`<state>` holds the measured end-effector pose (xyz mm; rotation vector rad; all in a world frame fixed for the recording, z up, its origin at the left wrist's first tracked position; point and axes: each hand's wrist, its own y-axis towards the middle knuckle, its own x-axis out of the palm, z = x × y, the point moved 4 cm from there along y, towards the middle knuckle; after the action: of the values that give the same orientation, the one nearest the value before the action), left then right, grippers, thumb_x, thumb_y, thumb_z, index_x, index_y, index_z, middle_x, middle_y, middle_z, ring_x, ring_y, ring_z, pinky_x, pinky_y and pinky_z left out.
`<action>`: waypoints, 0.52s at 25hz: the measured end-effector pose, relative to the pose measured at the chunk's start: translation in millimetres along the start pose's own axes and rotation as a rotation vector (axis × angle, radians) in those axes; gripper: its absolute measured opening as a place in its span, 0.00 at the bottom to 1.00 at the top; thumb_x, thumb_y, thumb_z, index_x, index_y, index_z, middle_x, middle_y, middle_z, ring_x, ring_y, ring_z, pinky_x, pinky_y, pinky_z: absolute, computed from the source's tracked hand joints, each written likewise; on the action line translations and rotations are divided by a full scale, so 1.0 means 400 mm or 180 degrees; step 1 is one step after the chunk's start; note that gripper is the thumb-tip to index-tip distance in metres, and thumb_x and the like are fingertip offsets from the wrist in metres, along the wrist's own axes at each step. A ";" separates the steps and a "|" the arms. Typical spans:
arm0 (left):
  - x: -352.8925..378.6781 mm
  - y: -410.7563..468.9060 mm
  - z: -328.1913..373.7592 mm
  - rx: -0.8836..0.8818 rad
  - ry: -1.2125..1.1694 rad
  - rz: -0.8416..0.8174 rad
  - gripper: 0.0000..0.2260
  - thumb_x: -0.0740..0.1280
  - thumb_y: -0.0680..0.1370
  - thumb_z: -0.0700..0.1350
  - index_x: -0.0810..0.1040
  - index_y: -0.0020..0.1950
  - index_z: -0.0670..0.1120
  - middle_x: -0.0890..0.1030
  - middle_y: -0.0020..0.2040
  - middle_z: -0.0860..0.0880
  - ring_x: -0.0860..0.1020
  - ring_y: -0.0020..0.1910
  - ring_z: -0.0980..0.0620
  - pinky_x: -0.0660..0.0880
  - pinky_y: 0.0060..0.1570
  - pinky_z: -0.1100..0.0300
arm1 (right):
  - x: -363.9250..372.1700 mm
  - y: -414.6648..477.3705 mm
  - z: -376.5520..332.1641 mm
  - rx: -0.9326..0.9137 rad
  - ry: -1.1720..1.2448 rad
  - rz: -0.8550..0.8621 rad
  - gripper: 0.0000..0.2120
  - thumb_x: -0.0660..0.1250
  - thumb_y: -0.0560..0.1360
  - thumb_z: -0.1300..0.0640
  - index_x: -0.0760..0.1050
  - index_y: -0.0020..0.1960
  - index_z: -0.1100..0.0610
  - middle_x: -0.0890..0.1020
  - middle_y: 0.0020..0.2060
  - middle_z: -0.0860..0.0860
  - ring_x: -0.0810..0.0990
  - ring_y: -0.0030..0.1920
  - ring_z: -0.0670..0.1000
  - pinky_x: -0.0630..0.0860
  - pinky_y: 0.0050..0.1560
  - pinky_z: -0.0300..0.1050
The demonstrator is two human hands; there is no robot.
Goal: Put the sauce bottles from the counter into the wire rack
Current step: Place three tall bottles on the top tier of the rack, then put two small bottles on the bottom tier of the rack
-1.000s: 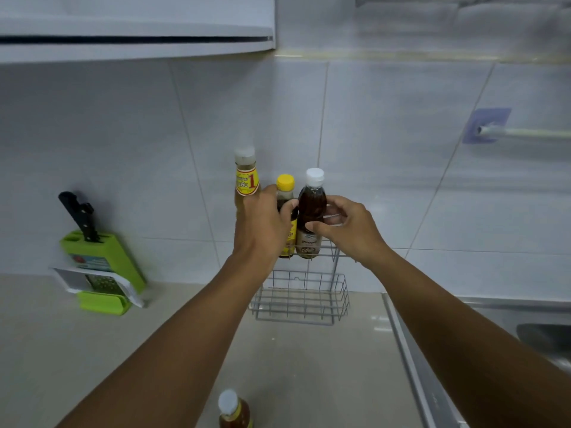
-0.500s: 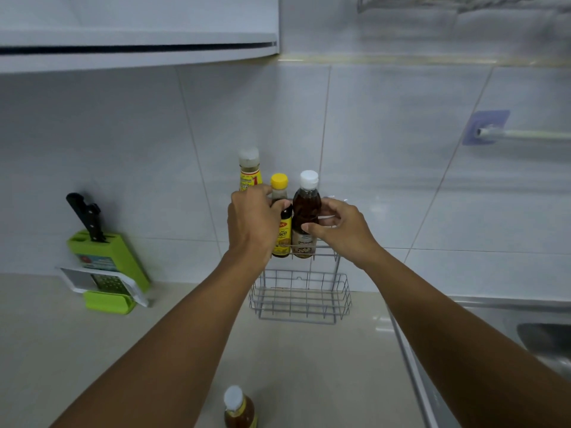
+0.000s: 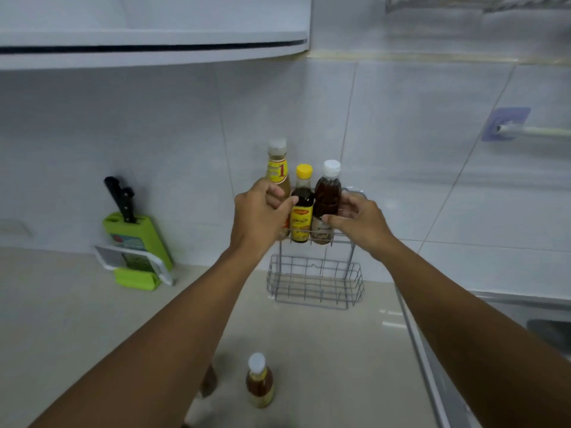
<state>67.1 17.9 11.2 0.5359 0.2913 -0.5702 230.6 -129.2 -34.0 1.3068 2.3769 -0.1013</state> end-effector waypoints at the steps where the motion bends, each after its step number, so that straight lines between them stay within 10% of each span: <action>1: -0.030 -0.002 -0.013 0.0036 0.0005 -0.0179 0.09 0.76 0.73 0.49 0.80 0.46 0.47 0.83 0.34 0.49 0.83 0.35 0.52 0.82 0.37 0.58 | -0.001 -0.006 0.002 0.0063 0.0025 0.0064 0.26 0.80 0.71 0.59 0.78 0.68 0.55 0.85 0.60 0.54 0.84 0.60 0.53 0.79 0.66 0.57; 7: -0.261 -0.078 -0.257 -0.0502 0.0345 -0.1212 0.10 0.64 0.79 0.34 0.81 0.55 0.45 0.85 0.41 0.42 0.82 0.36 0.53 0.76 0.35 0.64 | 0.094 -0.201 -0.098 -0.0839 -0.0185 0.1473 0.21 0.70 0.74 0.62 0.75 0.66 0.57 0.78 0.58 0.55 0.79 0.55 0.51 0.77 0.54 0.38; 10: -0.341 -0.186 -0.463 -0.1278 0.0236 -0.1856 0.18 0.57 0.77 0.25 0.79 0.51 0.44 0.82 0.39 0.45 0.76 0.37 0.47 0.74 0.33 0.61 | 0.295 -0.326 -0.142 -0.1656 -0.0455 0.0259 0.14 0.71 0.72 0.63 0.80 0.58 0.56 0.78 0.50 0.51 0.78 0.46 0.50 0.78 0.46 0.45; 13: -0.371 -0.308 -0.622 -0.1369 0.0830 -0.2574 0.22 0.62 0.72 0.25 0.77 0.61 0.45 0.82 0.55 0.41 0.81 0.54 0.41 0.79 0.50 0.48 | 0.508 -0.438 -0.145 -0.1296 -0.0880 -0.1649 0.25 0.72 0.72 0.47 0.73 0.69 0.44 0.75 0.58 0.44 0.78 0.49 0.45 0.78 0.50 0.43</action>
<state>-152.5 132.4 -182.9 0.0478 0.8750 -1.1841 -27.2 -50.8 -86.1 0.4471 2.2769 0.0481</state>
